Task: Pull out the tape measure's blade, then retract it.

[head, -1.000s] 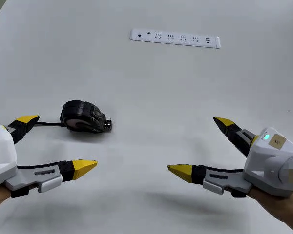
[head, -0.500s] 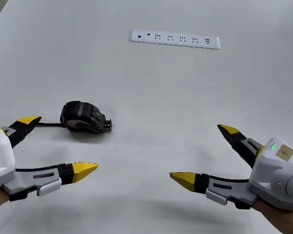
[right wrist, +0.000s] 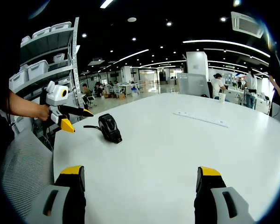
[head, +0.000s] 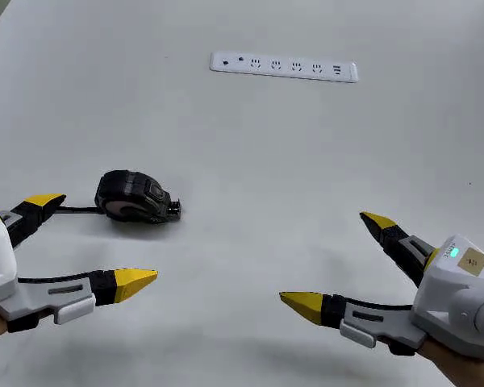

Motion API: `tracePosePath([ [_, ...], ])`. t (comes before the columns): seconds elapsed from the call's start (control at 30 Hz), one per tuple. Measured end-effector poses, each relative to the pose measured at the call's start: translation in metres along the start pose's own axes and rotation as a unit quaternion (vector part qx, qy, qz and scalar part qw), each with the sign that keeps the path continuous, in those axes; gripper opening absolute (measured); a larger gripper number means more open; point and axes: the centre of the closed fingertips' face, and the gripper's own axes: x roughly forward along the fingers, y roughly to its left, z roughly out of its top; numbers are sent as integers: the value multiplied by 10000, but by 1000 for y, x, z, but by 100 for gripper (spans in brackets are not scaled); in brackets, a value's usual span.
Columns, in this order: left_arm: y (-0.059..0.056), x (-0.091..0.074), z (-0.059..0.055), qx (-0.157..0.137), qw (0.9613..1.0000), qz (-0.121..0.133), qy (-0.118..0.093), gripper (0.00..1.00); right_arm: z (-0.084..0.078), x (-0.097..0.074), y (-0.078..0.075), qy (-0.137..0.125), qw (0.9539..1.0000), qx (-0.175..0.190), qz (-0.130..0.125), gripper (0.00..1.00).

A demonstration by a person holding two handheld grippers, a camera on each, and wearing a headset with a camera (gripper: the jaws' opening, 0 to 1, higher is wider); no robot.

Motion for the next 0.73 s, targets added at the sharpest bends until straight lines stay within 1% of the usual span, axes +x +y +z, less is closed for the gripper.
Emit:
tracePosePath([
  [0.23, -2, -1, 0, 83, 9999, -48, 52, 99, 0, -1, -2, -3, 10000, 29, -42, 99],
  [0.3, -2, -2, 0, 54, 10000, -62, 36, 99, 0, -1, -2, -10, 10000, 29, -47, 99],
  [0.33, -3, -2, -1, -3, 9999, -112, 49, 99, 1, -2, -3, -18, 10000, 30, -51, 99],
  [0.47, -1, -3, -2, 91, 9999, -54, 85, 99, 0, -2, -3, -2, 10000, 37, -53, 99],
  [0.73, 0, -4, -2, 98, 9999, -78, 84, 99, 0, -2, -3, -13, 10000, 51, -66, 99],
])
